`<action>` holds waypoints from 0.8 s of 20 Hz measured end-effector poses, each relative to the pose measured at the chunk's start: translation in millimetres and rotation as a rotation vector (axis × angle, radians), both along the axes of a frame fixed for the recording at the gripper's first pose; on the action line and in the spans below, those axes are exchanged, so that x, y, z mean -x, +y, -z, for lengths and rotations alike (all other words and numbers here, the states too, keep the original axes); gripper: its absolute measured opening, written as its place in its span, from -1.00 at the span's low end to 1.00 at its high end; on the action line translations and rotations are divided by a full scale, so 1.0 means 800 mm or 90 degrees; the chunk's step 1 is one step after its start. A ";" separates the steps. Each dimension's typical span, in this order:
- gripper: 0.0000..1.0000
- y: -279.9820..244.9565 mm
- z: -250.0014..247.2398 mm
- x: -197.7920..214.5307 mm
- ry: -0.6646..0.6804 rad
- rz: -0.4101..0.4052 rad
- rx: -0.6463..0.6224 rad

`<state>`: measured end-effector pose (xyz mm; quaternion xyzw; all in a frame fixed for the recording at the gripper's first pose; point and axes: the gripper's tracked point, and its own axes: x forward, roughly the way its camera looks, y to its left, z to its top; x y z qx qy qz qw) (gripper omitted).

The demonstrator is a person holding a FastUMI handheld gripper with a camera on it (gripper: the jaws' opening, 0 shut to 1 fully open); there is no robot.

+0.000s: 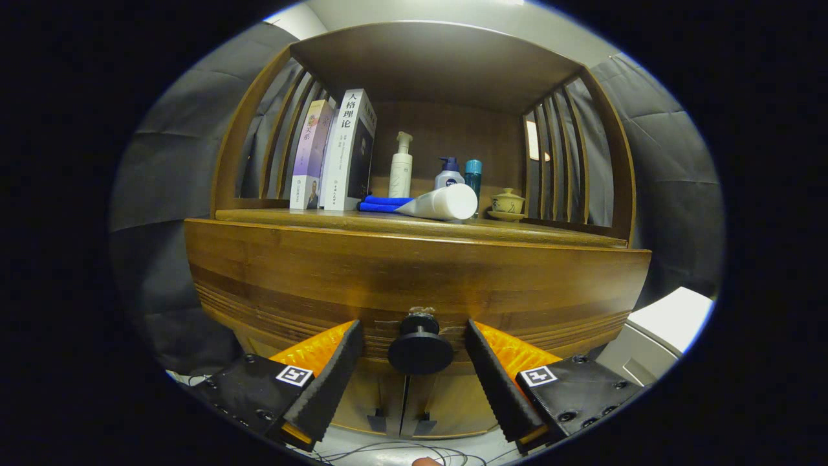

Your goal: Pull open the drawer, take out the items inside it, and place them on the countertop above the cabinet.

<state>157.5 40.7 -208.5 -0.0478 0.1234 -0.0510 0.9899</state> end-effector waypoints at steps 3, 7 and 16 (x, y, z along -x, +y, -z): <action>1.00 -0.001 0.002 -0.012 -0.005 0.002 0.003; 1.00 -0.005 0.004 -0.032 -0.008 0.006 0.003; 0.97 0.000 -0.084 0.020 -0.083 -0.031 -0.024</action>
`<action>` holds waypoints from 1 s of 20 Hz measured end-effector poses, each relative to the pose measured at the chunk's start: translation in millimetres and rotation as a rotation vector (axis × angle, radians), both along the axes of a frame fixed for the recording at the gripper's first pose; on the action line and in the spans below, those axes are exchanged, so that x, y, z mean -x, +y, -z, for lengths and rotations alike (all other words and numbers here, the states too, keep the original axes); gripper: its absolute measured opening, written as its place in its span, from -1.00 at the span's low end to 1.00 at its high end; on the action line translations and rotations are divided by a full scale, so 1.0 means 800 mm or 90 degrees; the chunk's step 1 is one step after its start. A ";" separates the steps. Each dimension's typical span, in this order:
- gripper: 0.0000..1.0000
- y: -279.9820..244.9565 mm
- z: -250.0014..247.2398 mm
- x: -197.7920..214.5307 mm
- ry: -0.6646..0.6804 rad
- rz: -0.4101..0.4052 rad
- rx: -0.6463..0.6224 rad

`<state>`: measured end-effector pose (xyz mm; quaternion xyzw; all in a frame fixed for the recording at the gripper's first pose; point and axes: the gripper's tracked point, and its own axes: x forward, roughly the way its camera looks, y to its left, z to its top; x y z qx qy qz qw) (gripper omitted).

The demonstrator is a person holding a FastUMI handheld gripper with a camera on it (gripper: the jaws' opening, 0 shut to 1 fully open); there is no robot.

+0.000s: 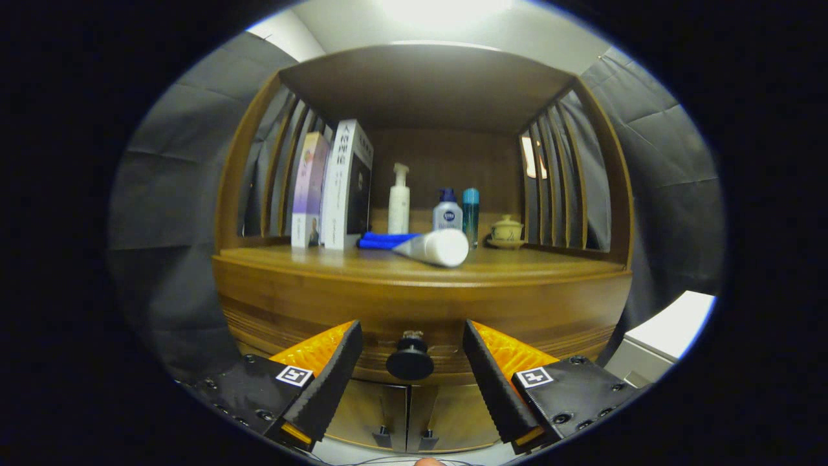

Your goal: Pull open the drawer, take out the items inside it, and place them on the countertop above the cabinet.

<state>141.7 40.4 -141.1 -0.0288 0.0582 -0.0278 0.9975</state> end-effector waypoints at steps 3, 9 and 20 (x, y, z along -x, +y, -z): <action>0.96 0.002 -0.050 0.040 -0.022 -0.019 -0.011; 0.96 -0.006 -0.134 0.121 -0.054 -0.047 -0.041; 0.95 -0.039 -0.168 0.178 -0.058 -0.036 -0.047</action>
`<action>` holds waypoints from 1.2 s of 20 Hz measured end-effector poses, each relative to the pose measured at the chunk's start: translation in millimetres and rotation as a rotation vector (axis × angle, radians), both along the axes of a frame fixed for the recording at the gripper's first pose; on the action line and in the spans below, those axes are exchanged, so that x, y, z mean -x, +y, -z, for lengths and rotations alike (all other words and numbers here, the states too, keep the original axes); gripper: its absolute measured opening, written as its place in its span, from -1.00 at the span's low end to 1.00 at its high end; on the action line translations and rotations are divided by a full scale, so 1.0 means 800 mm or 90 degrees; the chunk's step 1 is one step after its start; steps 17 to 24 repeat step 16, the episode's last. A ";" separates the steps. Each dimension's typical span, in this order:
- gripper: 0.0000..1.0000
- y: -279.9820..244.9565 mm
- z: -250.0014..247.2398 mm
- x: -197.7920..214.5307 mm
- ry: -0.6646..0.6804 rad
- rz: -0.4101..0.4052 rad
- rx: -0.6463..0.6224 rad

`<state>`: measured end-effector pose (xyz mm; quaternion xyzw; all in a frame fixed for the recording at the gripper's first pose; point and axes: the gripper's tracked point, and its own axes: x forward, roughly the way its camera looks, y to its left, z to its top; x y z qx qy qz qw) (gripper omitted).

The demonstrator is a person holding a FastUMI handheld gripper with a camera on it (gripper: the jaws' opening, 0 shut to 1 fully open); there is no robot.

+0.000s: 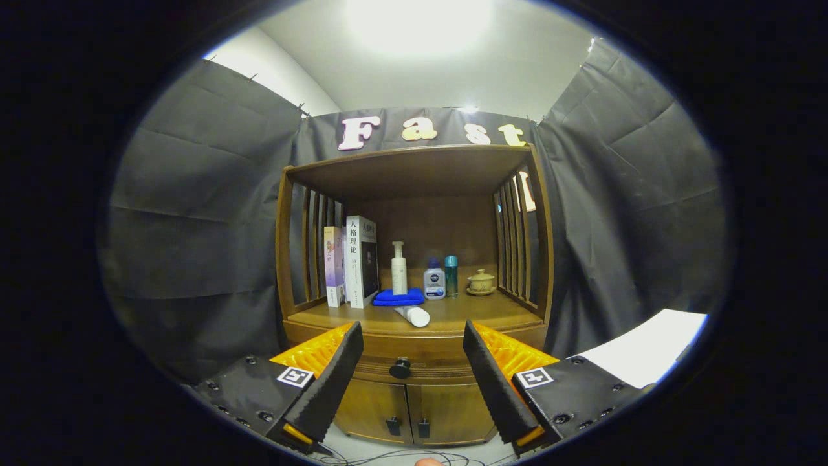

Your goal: Pull open the drawer, take out the items inside it, and place them on the countertop above the cabinet.

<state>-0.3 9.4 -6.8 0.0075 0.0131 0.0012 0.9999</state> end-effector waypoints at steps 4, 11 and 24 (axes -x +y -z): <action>0.95 0.009 -0.010 0.002 -0.017 -0.010 -0.002; 0.96 0.022 -0.020 0.007 -0.036 -0.024 0.014; 0.95 0.017 -0.020 0.003 -0.033 -0.022 0.015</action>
